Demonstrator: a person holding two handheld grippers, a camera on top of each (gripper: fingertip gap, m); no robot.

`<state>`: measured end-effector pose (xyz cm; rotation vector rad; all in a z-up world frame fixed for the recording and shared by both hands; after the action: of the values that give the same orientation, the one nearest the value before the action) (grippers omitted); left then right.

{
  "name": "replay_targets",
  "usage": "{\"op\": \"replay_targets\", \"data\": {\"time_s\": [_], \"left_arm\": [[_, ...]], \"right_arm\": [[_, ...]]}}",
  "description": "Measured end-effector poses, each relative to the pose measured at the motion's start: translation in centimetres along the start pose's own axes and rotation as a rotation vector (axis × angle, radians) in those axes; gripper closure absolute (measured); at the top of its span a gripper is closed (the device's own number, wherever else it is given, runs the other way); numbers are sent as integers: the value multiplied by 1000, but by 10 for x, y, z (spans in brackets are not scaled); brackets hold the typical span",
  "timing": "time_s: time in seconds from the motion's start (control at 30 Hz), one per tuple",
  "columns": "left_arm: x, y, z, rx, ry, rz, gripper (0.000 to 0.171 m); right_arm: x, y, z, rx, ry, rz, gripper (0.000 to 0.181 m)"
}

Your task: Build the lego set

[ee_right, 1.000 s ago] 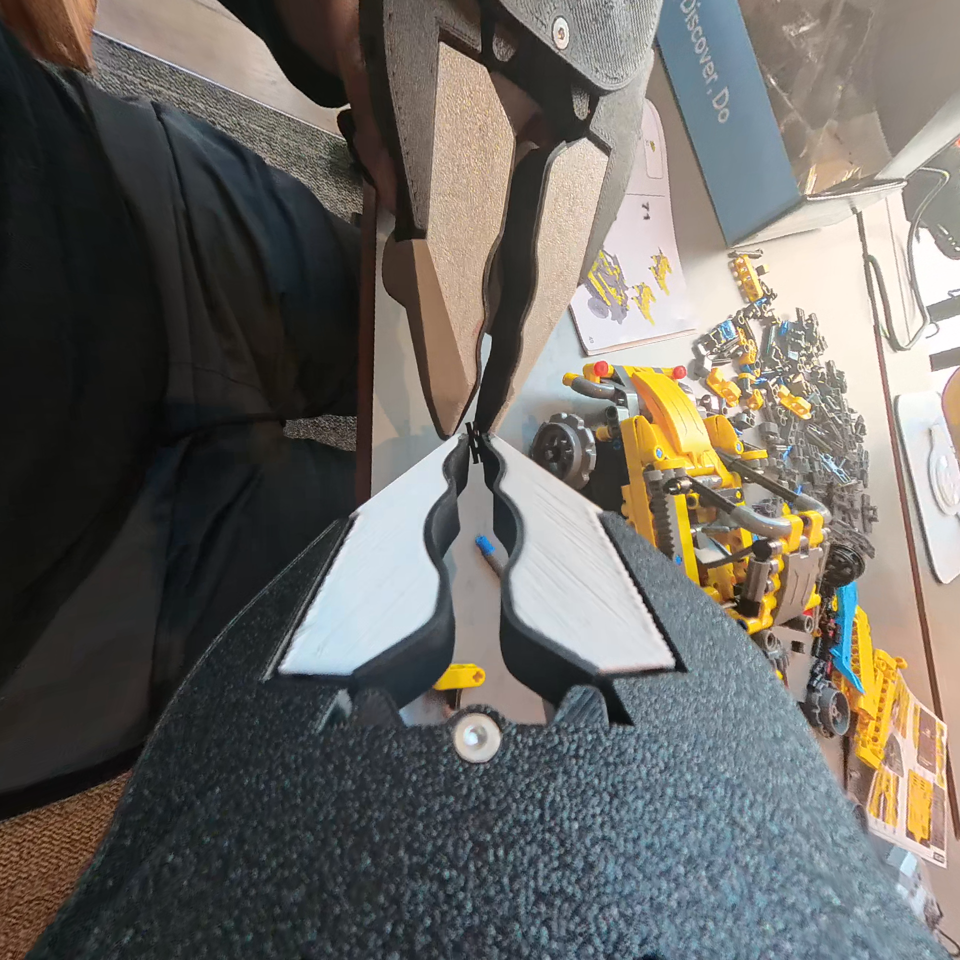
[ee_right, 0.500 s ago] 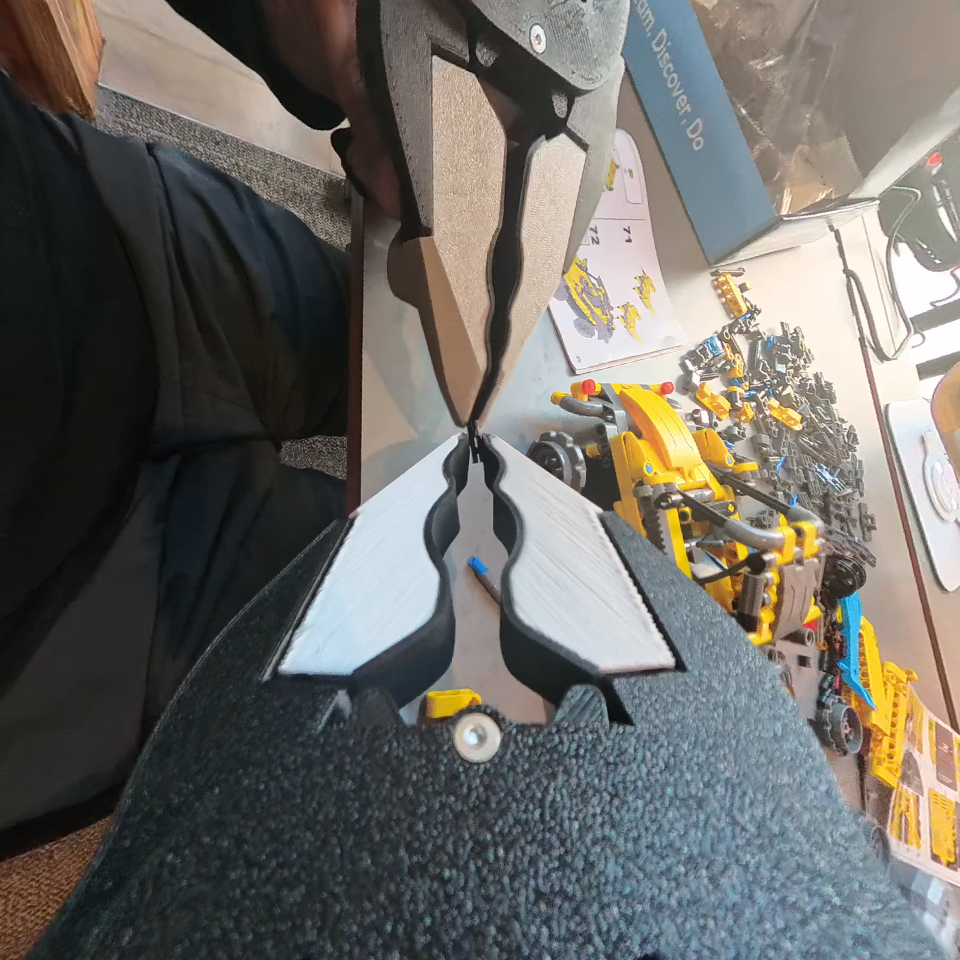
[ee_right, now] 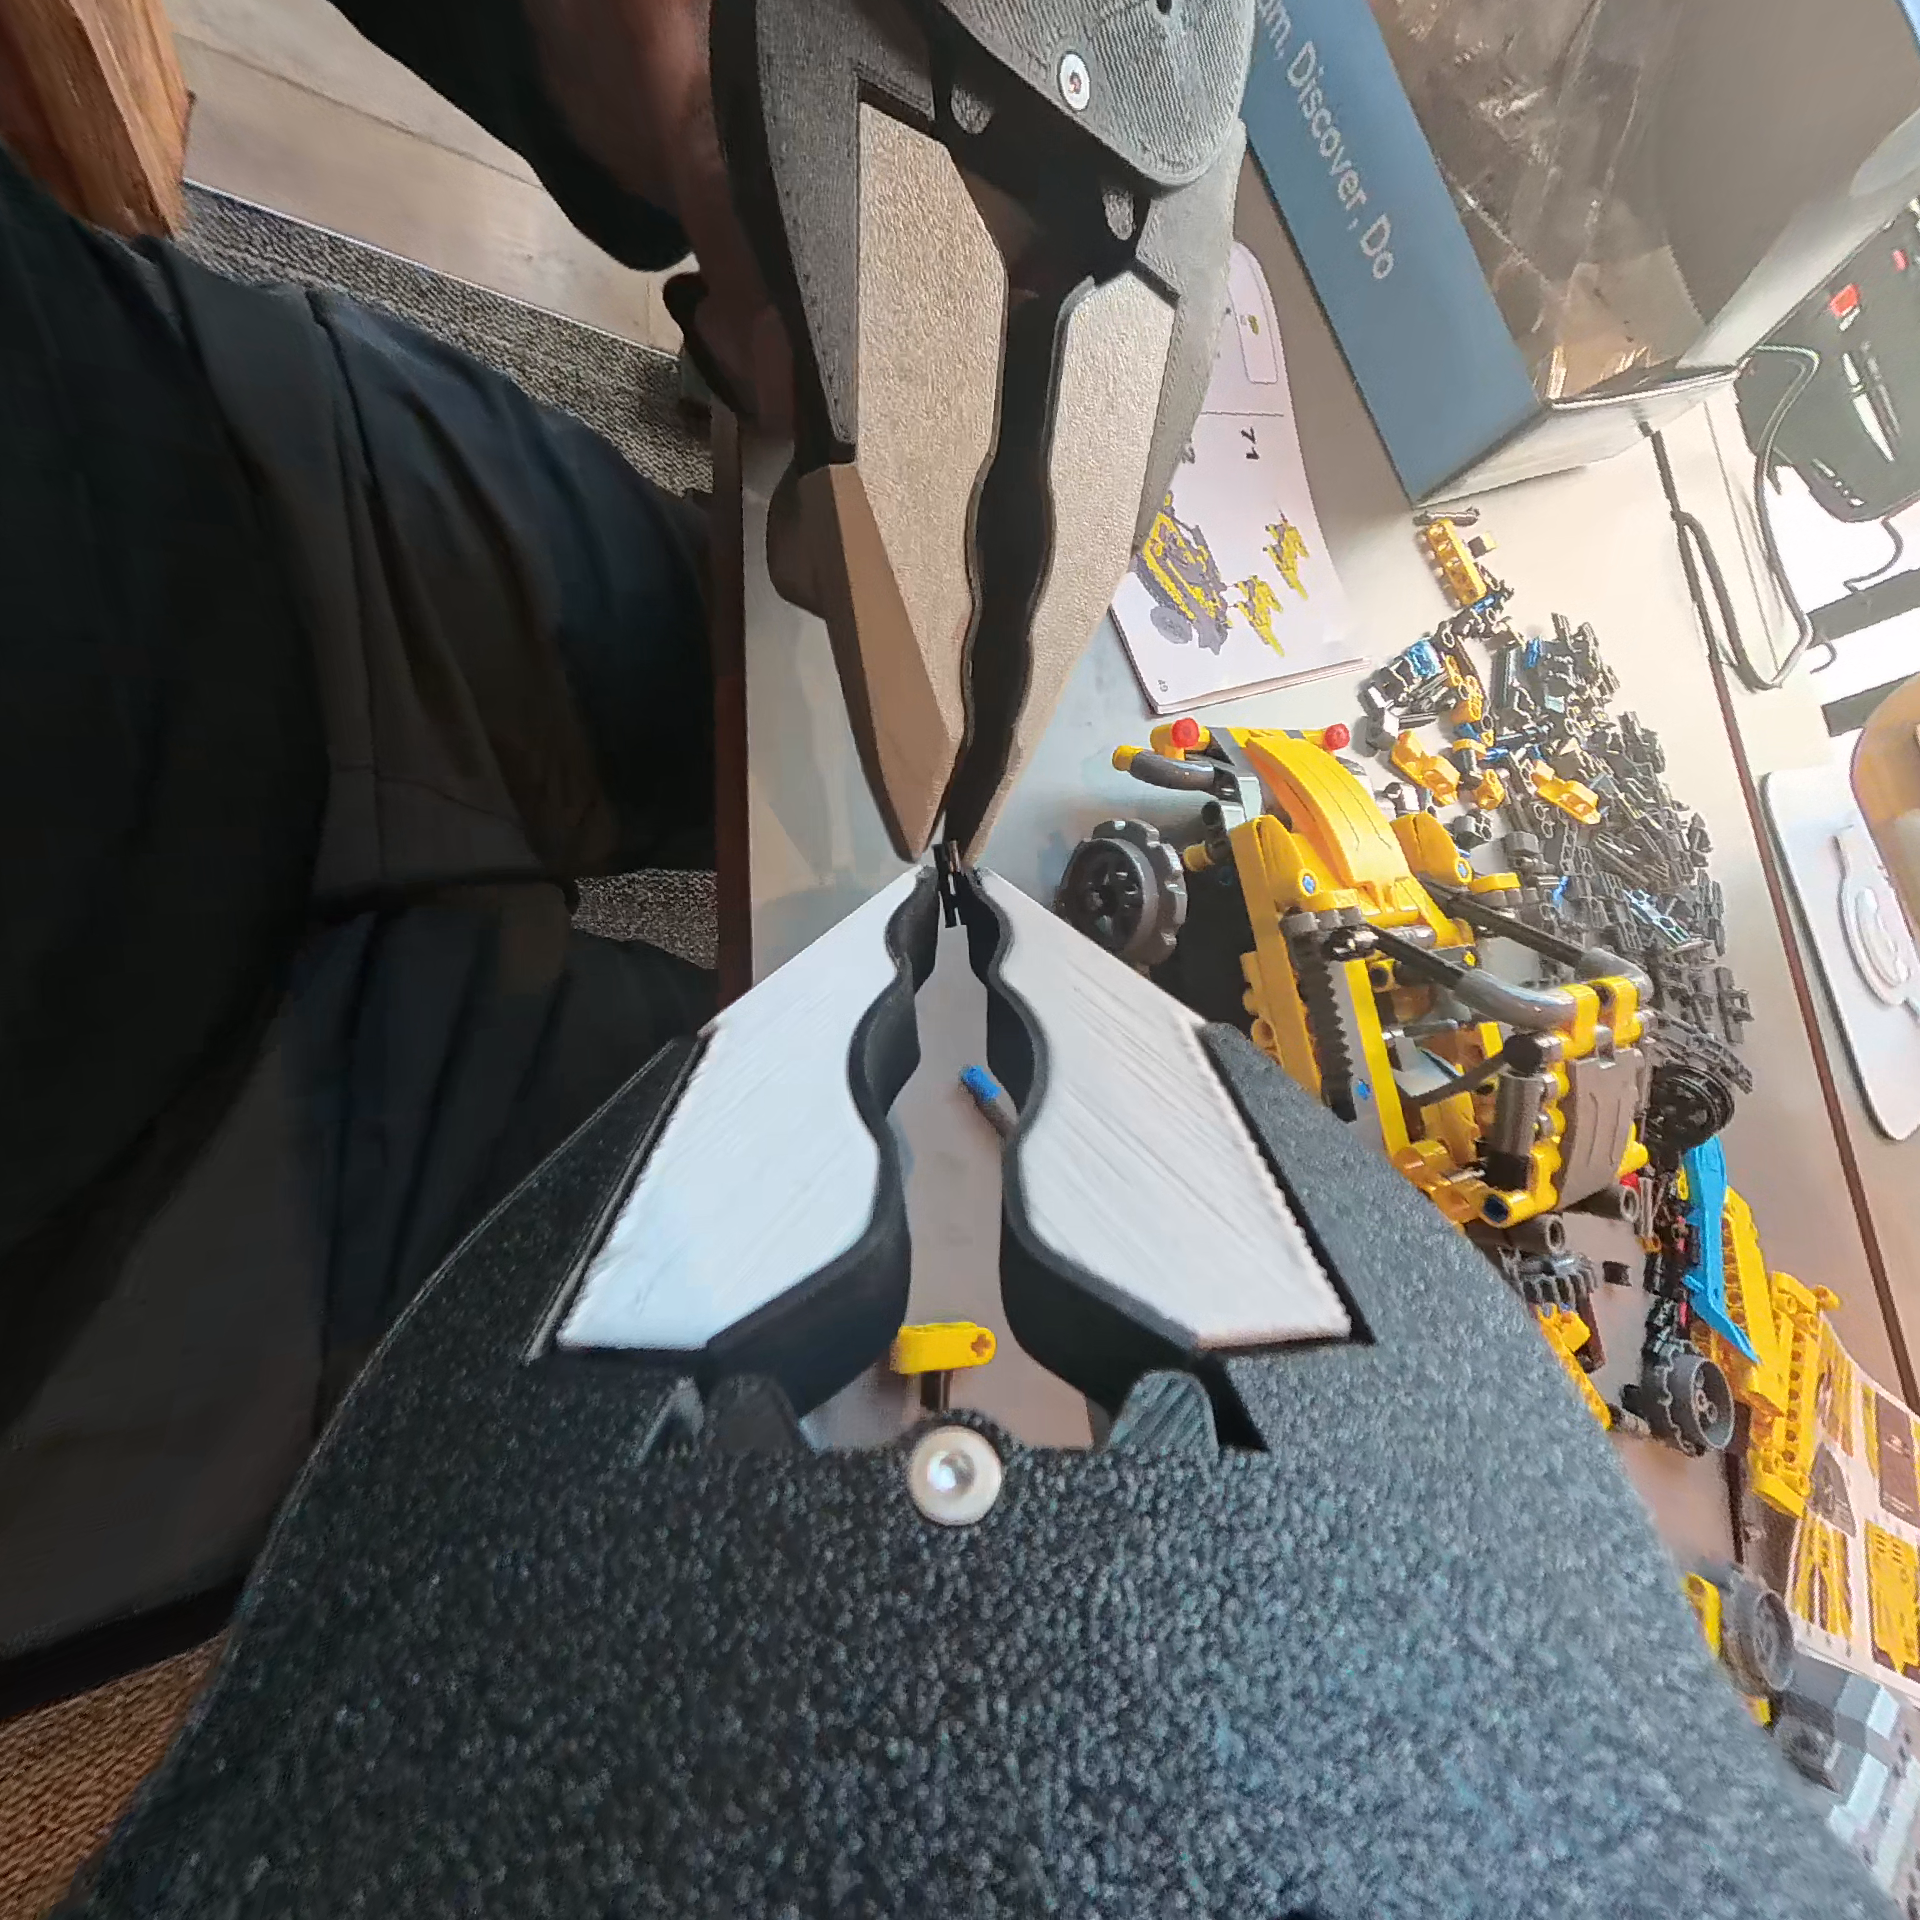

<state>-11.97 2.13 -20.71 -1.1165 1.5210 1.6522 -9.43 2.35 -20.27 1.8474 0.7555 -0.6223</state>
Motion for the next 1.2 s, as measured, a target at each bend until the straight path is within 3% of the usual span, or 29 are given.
{"op": "replay_targets", "data": {"time_s": [0.2, 0.43, 0.57, 1.2], "left_arm": [[1, -3, -2, -23, -87, 23, 168], [1, -7, -3, -129, -364, 88, 170], [2, -13, -6, -142, -446, 113, 170], [-17, -1, -10, -41, -387, -114, 171]], "right_arm": [[3, -1, 2, -14, -37, 21, 176], [9, 0, 3, -40, -101, 31, 177], [14, 3, 6, -49, -95, 33, 177], [-1, 24, 3, -83, -160, -147, 172]]}}
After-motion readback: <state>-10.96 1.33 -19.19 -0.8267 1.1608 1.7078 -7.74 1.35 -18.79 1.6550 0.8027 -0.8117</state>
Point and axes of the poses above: each gripper's, where its closed fingertips meet, y back along the fingers, x out of its underside, z = x × y across the jaws, the point moved 2 cm from there along y, back along the fingers, and after that the axes turned 8 degrees about -y, right-handed, at the moved point
